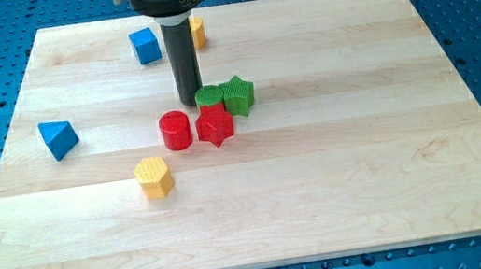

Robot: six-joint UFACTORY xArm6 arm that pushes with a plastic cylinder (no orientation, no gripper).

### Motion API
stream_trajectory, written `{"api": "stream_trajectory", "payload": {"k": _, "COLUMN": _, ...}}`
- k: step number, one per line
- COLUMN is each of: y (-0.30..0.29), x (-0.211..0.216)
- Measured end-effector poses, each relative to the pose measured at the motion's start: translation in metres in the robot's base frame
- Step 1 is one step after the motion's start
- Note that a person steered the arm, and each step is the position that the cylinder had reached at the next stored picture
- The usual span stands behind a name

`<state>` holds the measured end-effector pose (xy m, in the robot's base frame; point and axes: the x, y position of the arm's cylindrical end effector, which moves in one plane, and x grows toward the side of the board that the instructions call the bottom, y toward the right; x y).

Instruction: Push the cube into the heart

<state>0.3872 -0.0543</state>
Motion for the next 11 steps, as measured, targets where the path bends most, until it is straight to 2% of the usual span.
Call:
{"api": "stream_trajectory", "payload": {"k": 2, "y": -0.016, "x": -0.001}}
{"api": "stream_trajectory", "payload": {"k": 3, "y": -0.056, "x": -0.023}}
{"api": "stream_trajectory", "payload": {"k": 4, "y": -0.066, "x": -0.036}}
{"api": "stream_trajectory", "payload": {"k": 6, "y": -0.07, "x": -0.034}}
{"api": "stream_trajectory", "payload": {"k": 7, "y": -0.1, "x": -0.043}}
{"api": "stream_trajectory", "payload": {"k": 8, "y": -0.154, "x": -0.096}}
{"api": "stream_trajectory", "payload": {"k": 9, "y": -0.096, "x": -0.11}}
{"api": "stream_trajectory", "payload": {"k": 11, "y": 0.061, "x": -0.11}}
